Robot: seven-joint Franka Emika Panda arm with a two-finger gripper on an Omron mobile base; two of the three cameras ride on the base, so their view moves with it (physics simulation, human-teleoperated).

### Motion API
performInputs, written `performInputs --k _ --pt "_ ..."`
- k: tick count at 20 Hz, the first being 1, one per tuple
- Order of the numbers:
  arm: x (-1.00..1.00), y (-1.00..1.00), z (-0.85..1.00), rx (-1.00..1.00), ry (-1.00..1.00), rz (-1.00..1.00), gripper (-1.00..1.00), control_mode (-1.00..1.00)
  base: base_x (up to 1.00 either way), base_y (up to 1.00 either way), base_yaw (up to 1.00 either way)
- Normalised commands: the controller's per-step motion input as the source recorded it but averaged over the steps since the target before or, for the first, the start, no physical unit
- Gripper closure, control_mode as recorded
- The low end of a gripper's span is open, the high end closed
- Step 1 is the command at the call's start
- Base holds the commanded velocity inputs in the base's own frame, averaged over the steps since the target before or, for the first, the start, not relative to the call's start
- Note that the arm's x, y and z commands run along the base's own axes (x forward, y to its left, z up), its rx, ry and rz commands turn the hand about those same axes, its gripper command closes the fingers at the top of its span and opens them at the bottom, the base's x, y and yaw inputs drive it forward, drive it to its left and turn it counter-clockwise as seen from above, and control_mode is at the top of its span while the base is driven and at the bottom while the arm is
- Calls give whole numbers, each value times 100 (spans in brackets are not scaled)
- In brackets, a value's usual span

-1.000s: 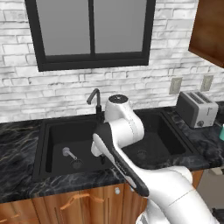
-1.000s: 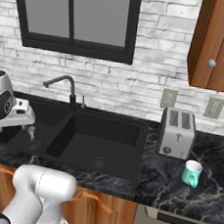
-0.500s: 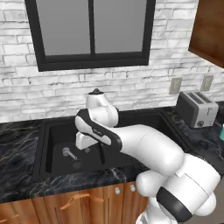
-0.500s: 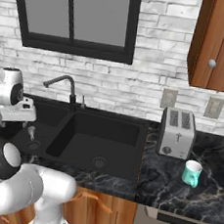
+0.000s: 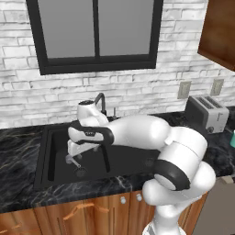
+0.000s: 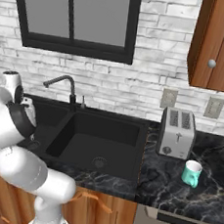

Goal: Move any existing items from the left basin to the right basin for drying. Then move the mug from the counter to the left basin of the sink for washing.

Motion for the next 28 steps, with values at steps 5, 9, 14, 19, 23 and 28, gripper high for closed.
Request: performInputs --k 5,9,14,19,23,28 --pt "25 0 -47 0 -24 -4 -100 -100 0 0 0" --pt "13 0 -49 1 -12 -2 -100 -100 0 0 0" --pt "6 0 -28 3 8 -3 -100 -100 0 0 0" --pt "28 1 -21 0 12 0 -100 -100 0 0 0" --pt "28 3 -24 0 2 0 -100 -100 0 0 0" --pt "18 3 -17 0 0 0 -100 -100 0 0 0"
